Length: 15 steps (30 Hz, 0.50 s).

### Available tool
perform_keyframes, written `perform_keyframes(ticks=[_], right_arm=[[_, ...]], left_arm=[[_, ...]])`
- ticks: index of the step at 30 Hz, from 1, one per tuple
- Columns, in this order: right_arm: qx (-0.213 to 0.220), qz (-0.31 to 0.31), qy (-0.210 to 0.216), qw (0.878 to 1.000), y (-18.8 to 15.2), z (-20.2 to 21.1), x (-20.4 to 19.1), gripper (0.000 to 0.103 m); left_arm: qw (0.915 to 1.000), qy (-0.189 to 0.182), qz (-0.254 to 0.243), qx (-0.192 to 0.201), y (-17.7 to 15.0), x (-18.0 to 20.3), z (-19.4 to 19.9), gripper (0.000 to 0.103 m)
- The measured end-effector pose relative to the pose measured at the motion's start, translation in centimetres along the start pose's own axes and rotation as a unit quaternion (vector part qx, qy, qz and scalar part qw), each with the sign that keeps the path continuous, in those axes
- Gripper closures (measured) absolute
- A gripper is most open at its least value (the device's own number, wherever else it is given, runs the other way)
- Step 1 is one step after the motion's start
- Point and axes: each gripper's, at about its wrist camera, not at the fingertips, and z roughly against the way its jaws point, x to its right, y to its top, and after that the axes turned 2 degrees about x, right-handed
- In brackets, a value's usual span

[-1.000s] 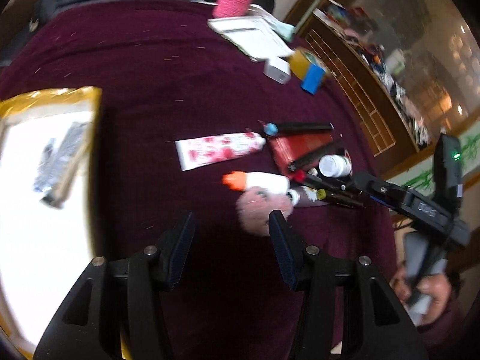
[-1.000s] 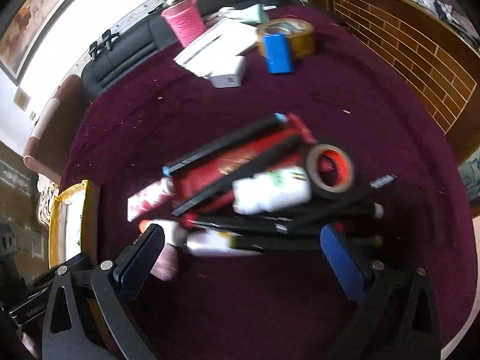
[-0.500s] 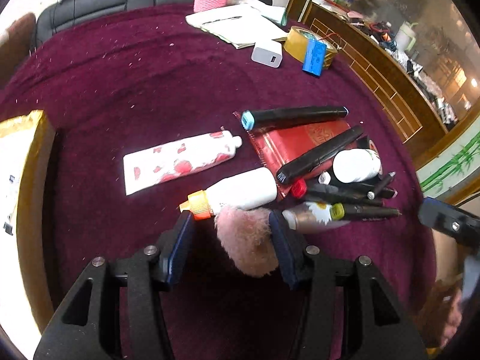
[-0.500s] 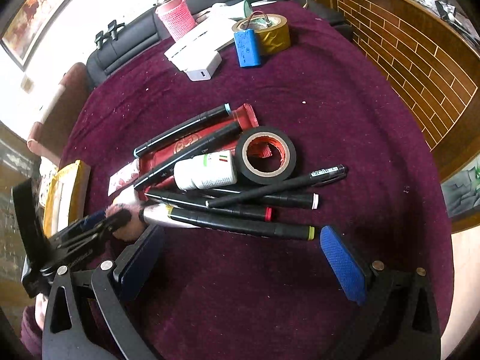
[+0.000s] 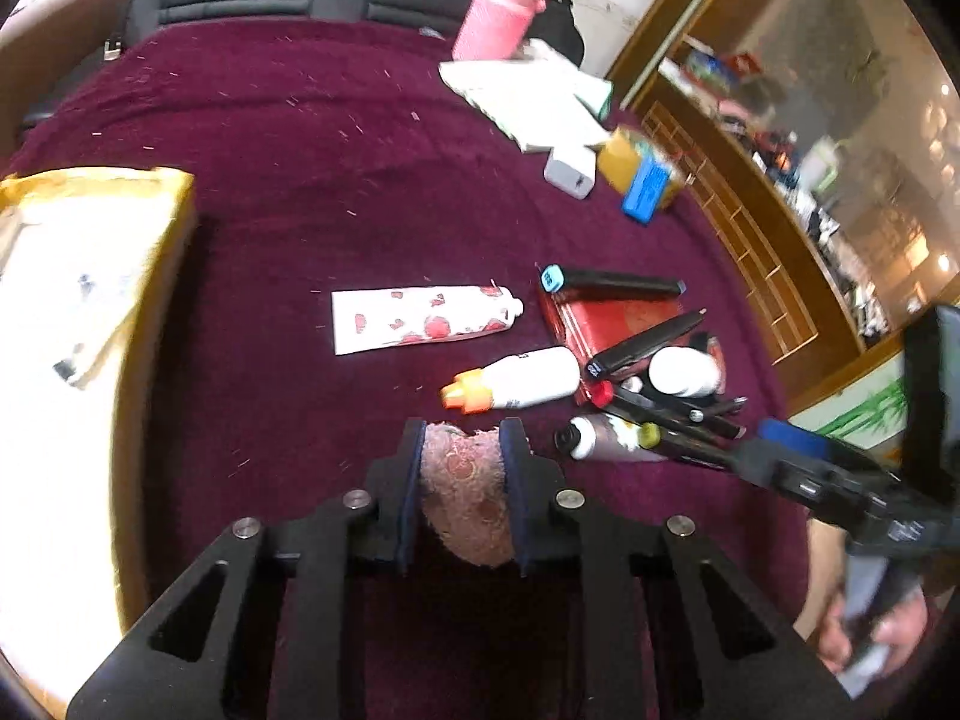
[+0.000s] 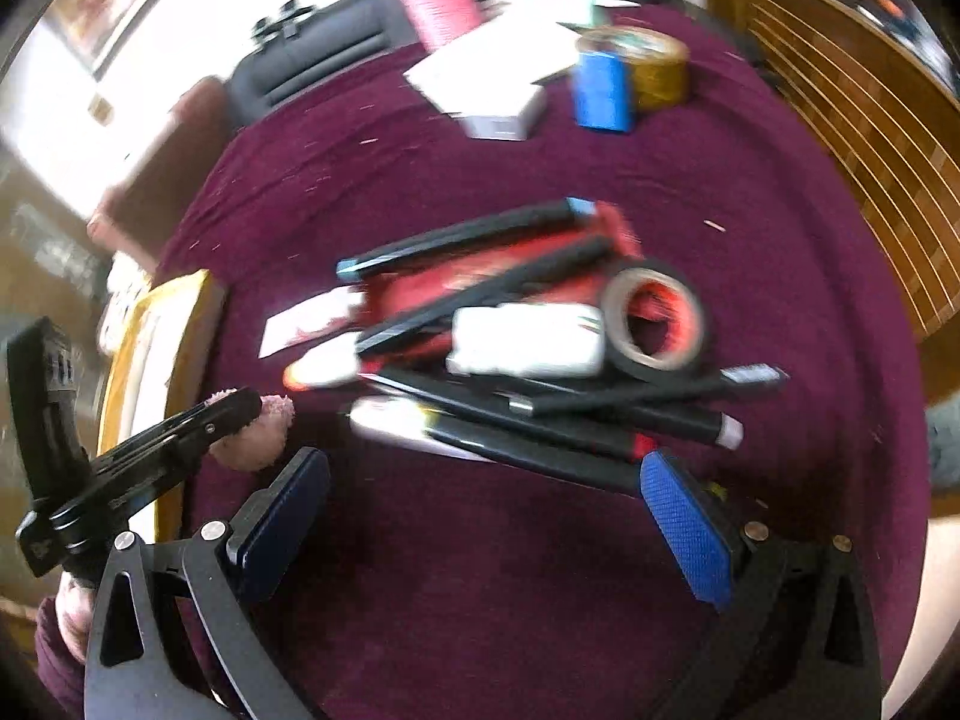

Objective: Organize objects
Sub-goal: 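Grasp the pink fluffy bear with the left tool while the right tool grasps the orange-capped white bottle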

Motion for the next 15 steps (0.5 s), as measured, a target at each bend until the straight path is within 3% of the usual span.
perform_keyframes(ticks=[4, 7, 9, 12, 15], right_arm=[[-0.006, 0.062, 0.02, 0.998, 1.3, -1.1, -4.2, 0.001], [-0.003, 0.157, 0.004, 0.988, 2.2, -2.3, -8.7, 0.001], [-0.001, 0.248, -0.022, 0.969, 2.3, -3.6, -12.0, 0.001], [-0.004, 0.371, -0.055, 0.927, 1.8, -5.7, -15.9, 0.001], [-0.04, 0.437, -0.065, 0.896, 1.5, -8.2, -17.3, 0.006]], left_arm=[[0.9993, -0.014, 0.025, 0.022, -0.7, -1.7, 3.7, 0.082], [0.9979, -0.025, 0.052, 0.03, -1.3, -3.5, 6.0, 0.082], [0.9975, -0.022, 0.06, 0.031, -1.7, -4.5, 7.0, 0.082], [0.9968, -0.016, 0.07, 0.035, -2.2, -6.0, 8.3, 0.082], [0.996, -0.009, 0.078, 0.044, -2.8, -7.5, 9.6, 0.082]])
